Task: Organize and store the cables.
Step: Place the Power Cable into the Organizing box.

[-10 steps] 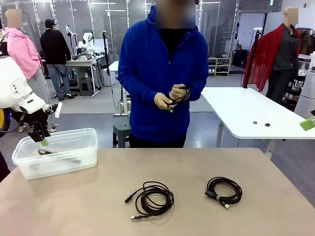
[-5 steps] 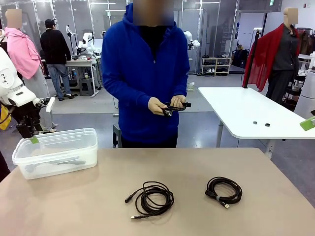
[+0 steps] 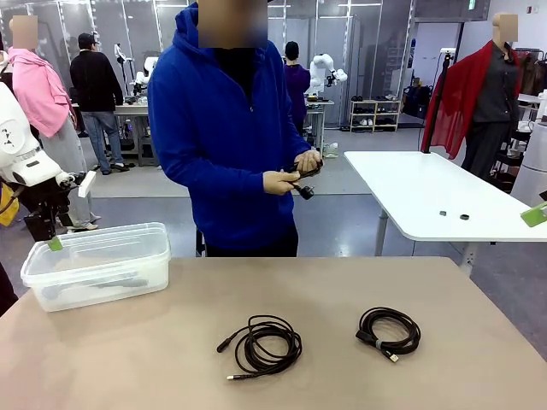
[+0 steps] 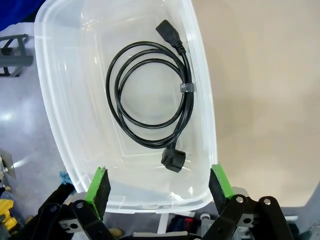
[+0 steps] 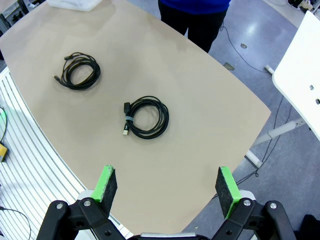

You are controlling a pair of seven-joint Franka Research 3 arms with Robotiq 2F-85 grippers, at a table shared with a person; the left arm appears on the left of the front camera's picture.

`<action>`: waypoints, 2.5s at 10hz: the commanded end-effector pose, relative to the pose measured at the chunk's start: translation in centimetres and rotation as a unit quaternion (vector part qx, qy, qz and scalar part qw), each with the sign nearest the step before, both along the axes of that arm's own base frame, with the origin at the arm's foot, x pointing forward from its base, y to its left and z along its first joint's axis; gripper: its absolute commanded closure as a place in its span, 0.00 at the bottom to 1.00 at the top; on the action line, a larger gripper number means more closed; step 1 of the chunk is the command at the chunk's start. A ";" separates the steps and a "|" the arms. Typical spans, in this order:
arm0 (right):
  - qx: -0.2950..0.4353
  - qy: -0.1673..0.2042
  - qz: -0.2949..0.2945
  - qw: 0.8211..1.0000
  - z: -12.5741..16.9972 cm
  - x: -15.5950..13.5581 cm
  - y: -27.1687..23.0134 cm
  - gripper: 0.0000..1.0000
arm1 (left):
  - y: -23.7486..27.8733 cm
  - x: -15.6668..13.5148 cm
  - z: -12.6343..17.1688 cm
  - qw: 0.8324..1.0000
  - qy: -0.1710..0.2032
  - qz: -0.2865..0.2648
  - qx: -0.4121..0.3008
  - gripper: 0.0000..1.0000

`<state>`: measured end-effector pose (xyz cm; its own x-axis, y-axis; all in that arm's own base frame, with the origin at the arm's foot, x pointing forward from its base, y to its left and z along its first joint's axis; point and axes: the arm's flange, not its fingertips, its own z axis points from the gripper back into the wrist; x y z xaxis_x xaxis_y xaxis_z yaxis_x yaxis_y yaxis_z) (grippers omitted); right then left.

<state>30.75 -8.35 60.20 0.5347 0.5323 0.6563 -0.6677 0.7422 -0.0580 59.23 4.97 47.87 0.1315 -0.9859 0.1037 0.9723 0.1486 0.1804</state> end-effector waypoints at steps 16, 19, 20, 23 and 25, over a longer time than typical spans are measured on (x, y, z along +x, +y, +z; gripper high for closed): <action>0.001 -0.001 0.003 1.000 -0.1 0.0 -0.1 0.00 | 0.0 0.0 0.0 1.000 0.000 0.000 0.000 0.00; 0.001 -0.001 0.003 1.000 -0.1 0.0 -0.1 0.00 | -0.4 -0.5 0.7 1.000 0.000 -0.005 0.005 0.00; 0.001 -0.001 0.003 1.000 -0.1 0.0 -0.1 0.00 | -0.8 -0.9 1.4 1.000 0.003 -0.016 0.001 0.00; 0.001 -0.001 0.003 1.000 -0.1 0.0 -0.1 0.00 | -1.7 -1.9 2.8 1.000 0.027 -0.009 -0.001 0.00; 0.001 -0.001 0.003 1.000 -0.1 0.0 -0.1 0.00 | -2.6 -3.2 4.7 0.999 0.047 0.004 -0.021 0.00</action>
<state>30.75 -8.35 60.20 0.5348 0.5323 0.6563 -0.6676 0.7422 -0.0580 56.72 3.09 51.18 0.1128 -0.9873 0.1118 0.9852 0.1258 0.1166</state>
